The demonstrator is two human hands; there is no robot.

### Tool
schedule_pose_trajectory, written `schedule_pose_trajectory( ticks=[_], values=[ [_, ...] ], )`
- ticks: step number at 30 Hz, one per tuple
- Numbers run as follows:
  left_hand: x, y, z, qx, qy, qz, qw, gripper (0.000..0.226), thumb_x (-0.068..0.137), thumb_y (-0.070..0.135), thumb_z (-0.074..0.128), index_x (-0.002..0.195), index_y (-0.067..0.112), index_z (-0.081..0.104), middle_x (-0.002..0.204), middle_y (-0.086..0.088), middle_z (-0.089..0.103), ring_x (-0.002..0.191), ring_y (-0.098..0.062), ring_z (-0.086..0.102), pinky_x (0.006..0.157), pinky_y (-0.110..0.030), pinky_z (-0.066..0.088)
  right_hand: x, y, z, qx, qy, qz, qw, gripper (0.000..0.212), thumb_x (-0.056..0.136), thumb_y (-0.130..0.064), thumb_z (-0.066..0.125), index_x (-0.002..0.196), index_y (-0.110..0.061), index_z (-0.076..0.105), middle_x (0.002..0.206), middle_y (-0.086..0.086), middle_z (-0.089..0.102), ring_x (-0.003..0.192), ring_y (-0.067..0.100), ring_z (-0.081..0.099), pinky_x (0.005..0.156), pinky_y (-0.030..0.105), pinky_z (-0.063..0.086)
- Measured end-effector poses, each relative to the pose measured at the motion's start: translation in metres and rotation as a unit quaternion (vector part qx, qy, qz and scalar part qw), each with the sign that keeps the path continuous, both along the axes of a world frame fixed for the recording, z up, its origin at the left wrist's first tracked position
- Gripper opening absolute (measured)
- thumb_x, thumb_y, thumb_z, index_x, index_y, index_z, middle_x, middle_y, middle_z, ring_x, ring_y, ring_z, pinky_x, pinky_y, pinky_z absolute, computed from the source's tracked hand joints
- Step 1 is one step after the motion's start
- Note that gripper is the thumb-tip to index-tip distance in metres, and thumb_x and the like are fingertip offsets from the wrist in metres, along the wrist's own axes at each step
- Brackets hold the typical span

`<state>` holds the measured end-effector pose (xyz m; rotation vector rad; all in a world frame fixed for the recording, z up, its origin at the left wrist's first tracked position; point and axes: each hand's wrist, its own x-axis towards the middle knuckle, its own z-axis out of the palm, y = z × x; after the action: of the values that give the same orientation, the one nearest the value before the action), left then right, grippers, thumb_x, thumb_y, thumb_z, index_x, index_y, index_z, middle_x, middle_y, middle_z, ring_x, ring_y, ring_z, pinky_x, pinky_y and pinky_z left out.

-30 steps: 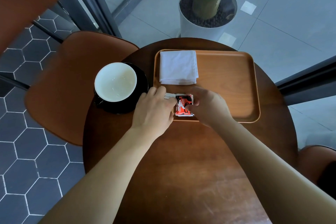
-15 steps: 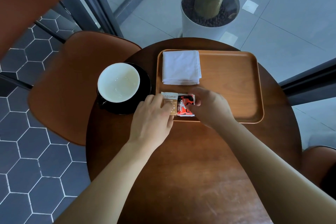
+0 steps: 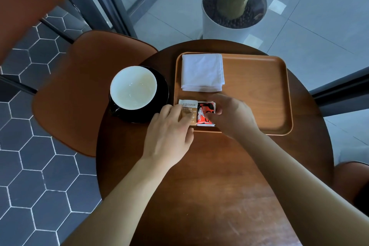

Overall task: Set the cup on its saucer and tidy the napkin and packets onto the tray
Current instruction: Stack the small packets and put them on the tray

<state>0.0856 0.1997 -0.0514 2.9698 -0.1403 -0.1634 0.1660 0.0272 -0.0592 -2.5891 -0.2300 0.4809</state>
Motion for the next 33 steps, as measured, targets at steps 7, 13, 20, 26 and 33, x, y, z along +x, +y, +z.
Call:
schedule_pose_trajectory(
  ticks=[7, 13, 20, 26, 33],
  values=[
    [-0.0024, 0.0004, -0.0007, -0.010, 0.007, 0.006, 1.000, 0.032, 0.091, 0.031, 0.058, 0.117, 0.016, 0.067, 0.115, -0.010, 0.061, 0.111, -0.031, 0.054, 0.081, -0.045, 0.053, 0.0011, 0.0026, -0.0016, 0.002, 0.000, 0.002, 1.000, 0.035, 0.089, -0.037, 0.067, 0.123, -0.040, 0.062, 0.089, -0.005, 0.065, 0.080, 0.020, 0.060, 0.064, 0.028, 0.041],
    [-0.0016, -0.0001, 0.0014, -0.017, 0.007, 0.010, 1.000, 0.031, 0.091, 0.032, 0.055, 0.116, 0.017, 0.066, 0.114, -0.008, 0.060, 0.111, -0.030, 0.053, 0.082, -0.045, 0.052, 0.0011, 0.0024, -0.0007, -0.004, -0.002, 0.008, 1.000, 0.037, 0.089, -0.039, 0.066, 0.126, -0.038, 0.061, 0.093, -0.003, 0.065, 0.083, 0.022, 0.061, 0.066, 0.029, 0.045],
    [-0.0045, 0.0008, -0.0010, -0.010, 0.011, 0.001, 1.000, 0.030, 0.093, 0.035, 0.052, 0.115, 0.020, 0.066, 0.115, -0.006, 0.058, 0.112, -0.028, 0.051, 0.083, -0.042, 0.051, -0.0005, -0.0002, 0.0004, 0.003, 0.005, -0.003, 1.000, 0.033, 0.086, -0.031, 0.069, 0.118, -0.030, 0.063, 0.097, -0.002, 0.067, 0.087, 0.025, 0.062, 0.068, 0.029, 0.042],
    [-0.0041, -0.0010, -0.0016, -0.012, 0.011, 0.005, 1.000, 0.029, 0.092, 0.034, 0.054, 0.113, 0.020, 0.067, 0.114, -0.006, 0.059, 0.112, -0.028, 0.051, 0.083, -0.042, 0.052, -0.0017, 0.0000, 0.0002, 0.007, 0.001, -0.014, 1.000, 0.030, 0.086, -0.033, 0.069, 0.115, -0.029, 0.064, 0.091, -0.002, 0.067, 0.085, 0.025, 0.062, 0.067, 0.030, 0.043],
    [-0.0054, -0.0008, 0.0009, -0.014, 0.012, 0.008, 1.000, 0.032, 0.091, 0.033, 0.056, 0.118, 0.018, 0.065, 0.116, -0.008, 0.060, 0.112, -0.029, 0.053, 0.083, -0.043, 0.053, -0.0033, -0.0008, 0.0009, 0.012, 0.002, -0.023, 1.000, 0.029, 0.086, -0.032, 0.069, 0.114, -0.029, 0.063, 0.089, -0.003, 0.066, 0.084, 0.025, 0.061, 0.066, 0.031, 0.044]
  ],
)
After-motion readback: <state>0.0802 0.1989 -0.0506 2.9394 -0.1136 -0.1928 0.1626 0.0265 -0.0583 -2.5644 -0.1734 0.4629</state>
